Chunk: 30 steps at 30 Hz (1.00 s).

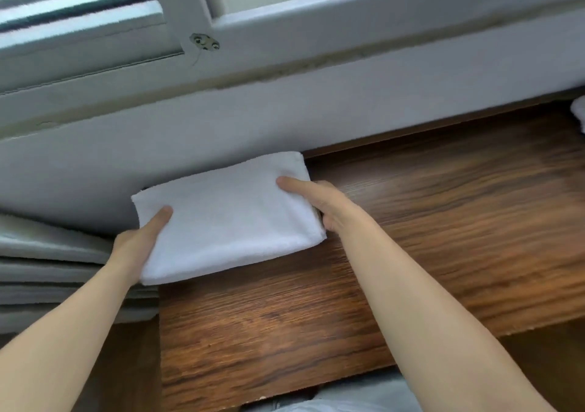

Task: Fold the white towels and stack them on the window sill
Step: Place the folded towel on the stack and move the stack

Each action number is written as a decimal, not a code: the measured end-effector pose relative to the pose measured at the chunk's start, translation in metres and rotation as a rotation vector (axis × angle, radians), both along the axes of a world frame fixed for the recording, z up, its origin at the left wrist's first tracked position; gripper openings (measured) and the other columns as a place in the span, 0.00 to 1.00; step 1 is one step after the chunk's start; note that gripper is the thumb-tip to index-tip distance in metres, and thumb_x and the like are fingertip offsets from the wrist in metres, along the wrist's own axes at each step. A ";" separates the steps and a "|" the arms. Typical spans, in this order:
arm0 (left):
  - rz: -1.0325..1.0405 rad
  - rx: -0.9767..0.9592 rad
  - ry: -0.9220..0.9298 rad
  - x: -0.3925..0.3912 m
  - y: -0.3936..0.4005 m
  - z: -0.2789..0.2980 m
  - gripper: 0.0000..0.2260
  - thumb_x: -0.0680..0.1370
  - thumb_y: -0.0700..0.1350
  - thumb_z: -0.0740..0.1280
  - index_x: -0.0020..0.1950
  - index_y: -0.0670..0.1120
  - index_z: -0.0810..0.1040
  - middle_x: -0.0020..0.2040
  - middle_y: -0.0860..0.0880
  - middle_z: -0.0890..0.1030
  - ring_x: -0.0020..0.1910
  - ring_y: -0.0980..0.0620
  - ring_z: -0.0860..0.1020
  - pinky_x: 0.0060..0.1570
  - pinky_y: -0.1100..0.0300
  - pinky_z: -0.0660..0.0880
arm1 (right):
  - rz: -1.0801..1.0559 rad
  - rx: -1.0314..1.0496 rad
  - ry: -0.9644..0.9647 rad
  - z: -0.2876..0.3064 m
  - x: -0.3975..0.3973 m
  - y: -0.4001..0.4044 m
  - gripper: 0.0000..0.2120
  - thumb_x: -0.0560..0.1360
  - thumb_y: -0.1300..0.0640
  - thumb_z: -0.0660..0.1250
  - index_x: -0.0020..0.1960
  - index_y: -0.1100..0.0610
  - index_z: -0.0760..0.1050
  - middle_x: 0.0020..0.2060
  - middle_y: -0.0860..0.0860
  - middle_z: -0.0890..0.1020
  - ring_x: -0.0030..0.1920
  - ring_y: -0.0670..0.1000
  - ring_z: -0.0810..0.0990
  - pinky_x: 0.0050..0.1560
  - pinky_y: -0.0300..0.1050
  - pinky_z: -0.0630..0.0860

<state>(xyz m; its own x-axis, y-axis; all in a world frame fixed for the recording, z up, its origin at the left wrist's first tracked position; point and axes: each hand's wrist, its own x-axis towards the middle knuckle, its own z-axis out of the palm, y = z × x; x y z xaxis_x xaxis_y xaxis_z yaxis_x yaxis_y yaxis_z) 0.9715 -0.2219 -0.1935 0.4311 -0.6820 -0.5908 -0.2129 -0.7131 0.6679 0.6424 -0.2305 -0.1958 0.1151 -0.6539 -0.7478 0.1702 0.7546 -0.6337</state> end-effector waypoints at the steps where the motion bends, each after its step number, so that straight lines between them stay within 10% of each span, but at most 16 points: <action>1: 0.001 0.000 -0.018 -0.001 0.001 -0.001 0.34 0.74 0.64 0.73 0.71 0.43 0.73 0.56 0.50 0.78 0.46 0.49 0.76 0.56 0.53 0.70 | 0.018 -0.016 -0.005 -0.002 0.002 0.002 0.28 0.68 0.43 0.83 0.61 0.56 0.81 0.48 0.51 0.90 0.43 0.51 0.90 0.40 0.44 0.84; 10: 0.073 0.055 -0.094 -0.006 0.004 -0.006 0.39 0.68 0.69 0.75 0.69 0.43 0.76 0.57 0.44 0.84 0.52 0.41 0.83 0.54 0.48 0.77 | 0.034 -0.144 -0.046 -0.007 0.009 0.005 0.33 0.64 0.36 0.81 0.64 0.49 0.78 0.55 0.49 0.86 0.54 0.52 0.86 0.54 0.52 0.83; 16: 0.109 0.080 -0.125 -0.007 0.003 -0.008 0.43 0.64 0.72 0.75 0.68 0.43 0.77 0.57 0.43 0.84 0.53 0.39 0.83 0.59 0.44 0.78 | -0.025 -0.094 0.120 -0.028 0.023 -0.010 0.58 0.45 0.20 0.77 0.69 0.48 0.76 0.64 0.50 0.80 0.63 0.56 0.81 0.63 0.58 0.79; 30: 0.121 0.059 -0.081 -0.016 0.005 -0.001 0.36 0.69 0.68 0.75 0.67 0.44 0.77 0.58 0.45 0.83 0.54 0.40 0.82 0.56 0.48 0.77 | 0.017 0.048 0.016 -0.019 0.007 -0.020 0.44 0.60 0.35 0.80 0.69 0.57 0.76 0.59 0.53 0.84 0.59 0.58 0.83 0.64 0.59 0.79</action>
